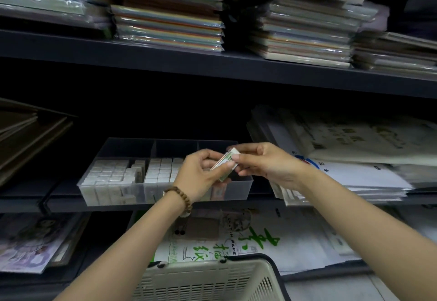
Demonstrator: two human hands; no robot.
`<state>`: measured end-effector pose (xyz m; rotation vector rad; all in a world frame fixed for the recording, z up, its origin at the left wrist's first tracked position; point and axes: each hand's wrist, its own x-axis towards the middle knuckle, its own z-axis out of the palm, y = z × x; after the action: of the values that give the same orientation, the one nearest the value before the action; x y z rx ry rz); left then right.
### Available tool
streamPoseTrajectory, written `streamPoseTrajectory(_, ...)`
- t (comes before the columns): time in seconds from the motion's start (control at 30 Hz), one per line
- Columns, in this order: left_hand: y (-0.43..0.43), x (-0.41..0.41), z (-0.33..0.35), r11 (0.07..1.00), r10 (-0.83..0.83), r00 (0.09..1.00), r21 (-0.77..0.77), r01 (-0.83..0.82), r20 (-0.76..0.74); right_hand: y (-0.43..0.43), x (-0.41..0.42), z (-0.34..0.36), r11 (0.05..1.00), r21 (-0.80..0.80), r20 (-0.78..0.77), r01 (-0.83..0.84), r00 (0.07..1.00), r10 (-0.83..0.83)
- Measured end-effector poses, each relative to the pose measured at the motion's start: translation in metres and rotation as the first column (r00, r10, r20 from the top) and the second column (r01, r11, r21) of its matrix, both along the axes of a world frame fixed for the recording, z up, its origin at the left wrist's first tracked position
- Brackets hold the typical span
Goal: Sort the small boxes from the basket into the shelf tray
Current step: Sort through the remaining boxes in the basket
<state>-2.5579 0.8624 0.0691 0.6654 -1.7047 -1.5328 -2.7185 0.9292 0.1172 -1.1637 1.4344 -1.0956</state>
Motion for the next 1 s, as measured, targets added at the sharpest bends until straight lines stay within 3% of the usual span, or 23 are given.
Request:
streamPoseTrajectory(0.1,-0.008,-0.004,0.003,0.995,-0.014,0.999,-0.094,0.018,0.052,-0.004,-0.009,0.008,1.000,0.024,-0.009,-0.014,1.000,0.014)
streamPoseTrajectory(0.2,-0.025,0.010,0.000,0.931,0.093,0.970,-0.366,-0.004,0.225,-0.011,-0.021,0.014,0.997,-0.015,-0.113,0.069,0.991,-0.071)
streamPoseTrajectory(0.3,-0.043,0.029,-0.012,0.815,0.254,0.838,-0.574,0.084,0.483,-0.021,-0.028,0.014,0.996,-0.032,-0.342,0.077,0.936,-0.084)
streamPoseTrajectory(0.4,-0.050,0.037,-0.022,0.745,0.332,0.697,-0.630,0.220,0.635,-0.033,-0.024,0.004,0.999,0.043,-0.673,0.023,0.739,0.012)
streamPoseTrajectory(0.47,-0.050,0.038,-0.024,0.713,0.350,0.675,-0.652,0.258,0.649,-0.039,-0.016,-0.005,0.999,0.052,-0.817,-0.001,0.575,0.044)
streamPoseTrajectory(0.5,-0.049,0.038,-0.024,0.705,0.354,0.674,-0.659,0.264,0.648,-0.042,-0.012,-0.010,1.000,0.029,-0.839,0.000,0.543,0.025)
streamPoseTrajectory(0.73,-0.053,0.037,-0.028,0.679,0.375,0.662,-0.679,0.281,0.649,-0.049,-0.002,-0.034,0.985,-0.083,-0.764,0.151,0.625,-0.160)
streamPoseTrajectory(0.87,-0.054,0.037,-0.028,0.668,0.373,0.670,-0.687,0.286,0.642,-0.048,-0.002,-0.040,0.972,-0.090,-0.627,0.218,0.746,-0.225)
streamPoseTrajectory(1.0,-0.053,0.036,-0.027,0.673,0.372,0.676,-0.686,0.276,0.637,-0.047,0.000,-0.044,0.956,-0.133,-0.660,0.260,0.696,-0.281)
